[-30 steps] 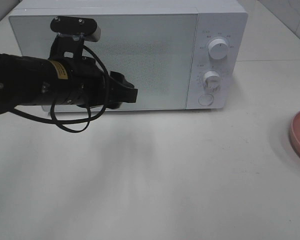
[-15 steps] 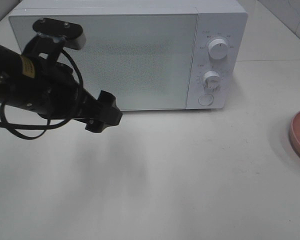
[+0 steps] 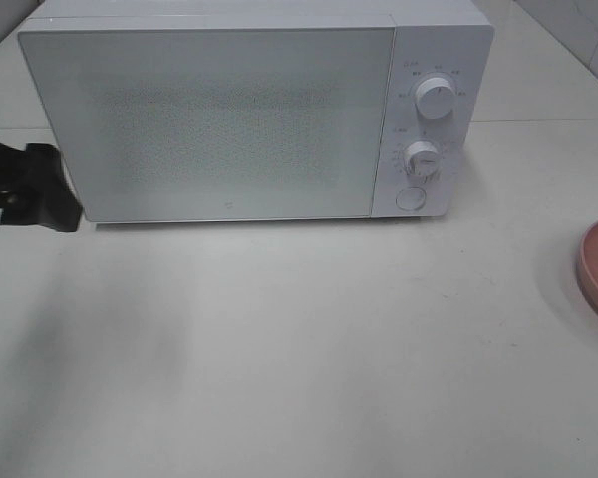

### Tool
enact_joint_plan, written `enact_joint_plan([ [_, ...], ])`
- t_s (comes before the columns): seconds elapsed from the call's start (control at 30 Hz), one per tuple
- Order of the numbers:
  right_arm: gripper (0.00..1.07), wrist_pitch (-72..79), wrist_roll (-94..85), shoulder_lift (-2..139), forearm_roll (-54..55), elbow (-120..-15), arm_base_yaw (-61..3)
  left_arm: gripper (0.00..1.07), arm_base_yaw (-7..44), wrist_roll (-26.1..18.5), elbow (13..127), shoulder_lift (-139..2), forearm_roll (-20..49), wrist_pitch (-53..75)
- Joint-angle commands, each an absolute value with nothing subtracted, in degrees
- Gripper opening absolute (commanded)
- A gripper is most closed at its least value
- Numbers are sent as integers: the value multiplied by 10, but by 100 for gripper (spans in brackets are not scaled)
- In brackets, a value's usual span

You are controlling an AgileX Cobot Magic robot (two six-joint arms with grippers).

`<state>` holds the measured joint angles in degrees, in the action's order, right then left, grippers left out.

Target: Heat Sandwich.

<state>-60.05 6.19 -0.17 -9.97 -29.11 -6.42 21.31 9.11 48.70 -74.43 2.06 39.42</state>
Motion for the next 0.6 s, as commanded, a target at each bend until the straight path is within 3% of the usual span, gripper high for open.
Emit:
enact_joint_plan([
  [0.03,75,-596,62,-17,-99,-289,-60,101,173,96,486,-713,18,453],
  [0.23,75,-596,63,-17,-99,-289,-60,101,115,92,486,-658,6,535],
  [0.6,75,-596,63,-17,-99,-289,-60,101,113,96,422,-556,6,576],
])
